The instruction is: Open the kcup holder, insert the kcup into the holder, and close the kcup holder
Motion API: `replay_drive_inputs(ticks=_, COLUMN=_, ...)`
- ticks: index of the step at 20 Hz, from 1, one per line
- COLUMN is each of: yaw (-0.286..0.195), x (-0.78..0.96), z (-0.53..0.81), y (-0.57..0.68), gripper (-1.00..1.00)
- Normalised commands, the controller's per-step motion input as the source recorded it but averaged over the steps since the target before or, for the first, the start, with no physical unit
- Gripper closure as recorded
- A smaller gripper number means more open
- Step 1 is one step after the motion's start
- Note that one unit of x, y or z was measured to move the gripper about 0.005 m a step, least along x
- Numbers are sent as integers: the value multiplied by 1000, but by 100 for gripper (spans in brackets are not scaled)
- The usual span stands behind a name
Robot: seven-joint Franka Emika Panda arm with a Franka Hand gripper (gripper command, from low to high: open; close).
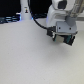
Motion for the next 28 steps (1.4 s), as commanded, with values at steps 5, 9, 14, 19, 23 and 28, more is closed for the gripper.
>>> replay_drive_inputs(ticks=5, yaw=85, x=-401, z=3, y=576, gripper=-100)
replay_drive_inputs(ticks=9, yaw=64, x=-458, z=19, y=647, gripper=-100)
replay_drive_inputs(ticks=14, yaw=37, x=-598, z=26, y=664, gripper=-100)
replay_drive_inputs(ticks=19, yaw=29, x=-691, z=13, y=628, gripper=-100)
replay_drive_inputs(ticks=23, yaw=47, x=-592, z=9, y=602, gripper=-100)
replay_drive_inputs(ticks=28, yaw=55, x=-598, z=15, y=530, gripper=-100)
